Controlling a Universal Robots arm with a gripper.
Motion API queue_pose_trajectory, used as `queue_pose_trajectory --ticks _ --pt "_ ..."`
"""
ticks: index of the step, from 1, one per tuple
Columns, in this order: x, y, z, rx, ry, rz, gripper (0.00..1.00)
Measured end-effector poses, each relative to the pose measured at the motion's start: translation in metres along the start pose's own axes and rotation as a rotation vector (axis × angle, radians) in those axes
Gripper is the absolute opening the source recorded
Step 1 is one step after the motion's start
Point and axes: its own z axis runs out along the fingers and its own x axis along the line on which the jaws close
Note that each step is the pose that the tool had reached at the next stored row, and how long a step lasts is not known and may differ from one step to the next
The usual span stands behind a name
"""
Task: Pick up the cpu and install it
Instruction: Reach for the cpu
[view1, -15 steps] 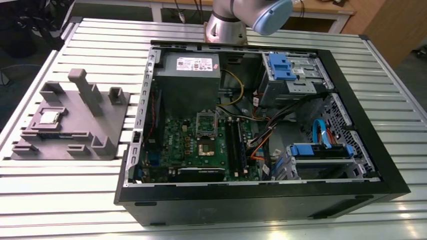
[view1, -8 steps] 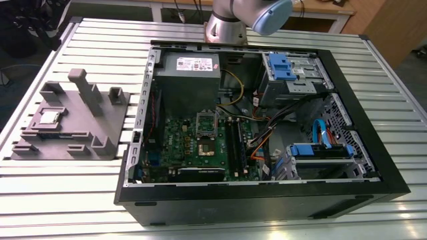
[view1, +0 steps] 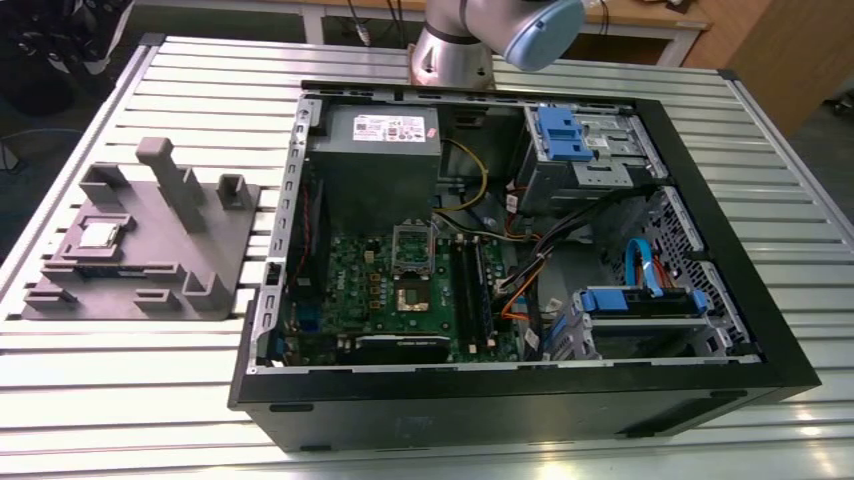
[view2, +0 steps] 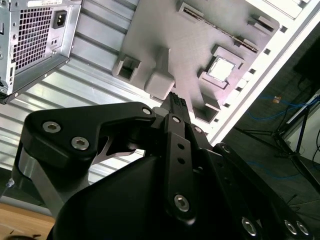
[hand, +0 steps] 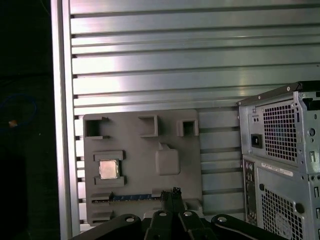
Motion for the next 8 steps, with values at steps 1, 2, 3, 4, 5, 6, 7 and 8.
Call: queue_pose_trajectory --ticks 1,2,3,4,5,6,7,8 --pt "0.0007 -0.0001 0.0000 0.0000 0.0000 0.000 0.10" --pt "0.0014 -0.0001 0.0000 0.0000 0.0000 0.000 0.10" --pt "0.0021 -0.0002 0.0000 0.0000 0.0000 0.000 0.10" --pt "0.0028 -0.0002 0.0000 0.0000 -0.0001 0.000 0.10" --pt "0.0035 -0.0003 -0.0001 0.0000 0.0000 0.000 0.10" --pt "0.0042 -0.0003 -0.0001 0.0000 0.0000 0.000 0.10" --pt "0.0049 -0.0004 -0.0001 0.0000 0.0000 0.000 0.10" --pt "0.0056 -0.0004 -0.0002 0.0001 0.0001 0.000 0.10"
